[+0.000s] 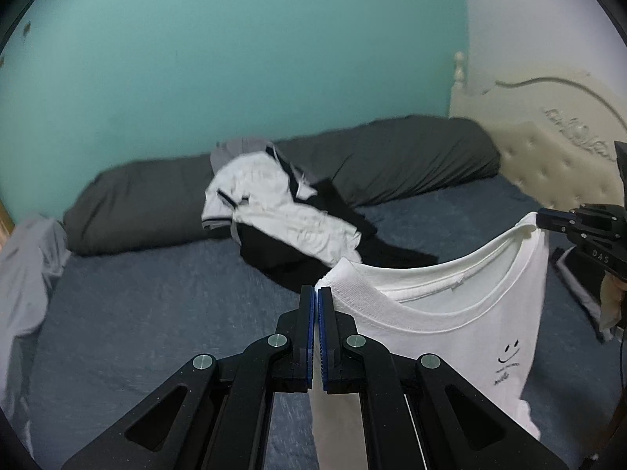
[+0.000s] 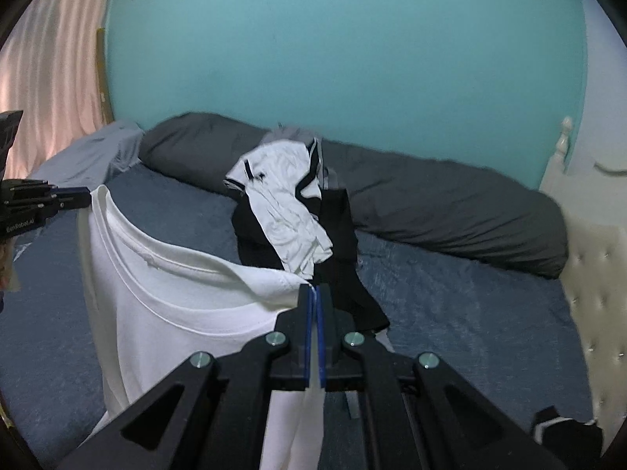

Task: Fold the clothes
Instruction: 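Lower the T-shirt flat onto the bed and open the left tool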

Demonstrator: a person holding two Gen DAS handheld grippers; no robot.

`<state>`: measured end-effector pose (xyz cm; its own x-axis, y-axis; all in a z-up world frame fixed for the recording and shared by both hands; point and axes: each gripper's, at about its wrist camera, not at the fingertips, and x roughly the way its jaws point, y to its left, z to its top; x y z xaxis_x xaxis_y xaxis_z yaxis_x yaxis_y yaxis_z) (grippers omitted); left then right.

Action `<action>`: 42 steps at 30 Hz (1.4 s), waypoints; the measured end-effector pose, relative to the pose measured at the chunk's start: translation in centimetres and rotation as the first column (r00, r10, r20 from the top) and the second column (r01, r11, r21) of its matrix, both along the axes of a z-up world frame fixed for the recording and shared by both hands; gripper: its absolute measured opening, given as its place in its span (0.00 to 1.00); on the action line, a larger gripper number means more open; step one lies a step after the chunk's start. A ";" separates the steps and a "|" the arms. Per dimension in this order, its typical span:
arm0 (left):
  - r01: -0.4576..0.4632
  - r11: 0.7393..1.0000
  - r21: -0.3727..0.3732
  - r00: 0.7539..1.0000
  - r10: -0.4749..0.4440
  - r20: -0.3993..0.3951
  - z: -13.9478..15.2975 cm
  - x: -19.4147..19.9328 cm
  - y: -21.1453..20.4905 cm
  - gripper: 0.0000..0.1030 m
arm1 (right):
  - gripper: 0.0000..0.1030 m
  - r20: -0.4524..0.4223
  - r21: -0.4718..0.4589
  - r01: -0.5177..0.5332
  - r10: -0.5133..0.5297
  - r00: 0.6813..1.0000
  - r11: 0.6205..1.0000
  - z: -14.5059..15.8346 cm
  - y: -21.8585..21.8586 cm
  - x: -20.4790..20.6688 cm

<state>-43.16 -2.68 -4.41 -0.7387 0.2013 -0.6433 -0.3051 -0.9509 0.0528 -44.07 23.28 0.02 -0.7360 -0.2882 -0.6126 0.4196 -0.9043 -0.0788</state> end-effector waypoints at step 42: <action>-0.130 0.982 0.134 0.958 0.090 0.271 -22.5 -14.8 -2.3 0.39 | 0.30 0.222 -0.095 0.170 -0.146 0.964 0.981 -21.3 2.2 -13.7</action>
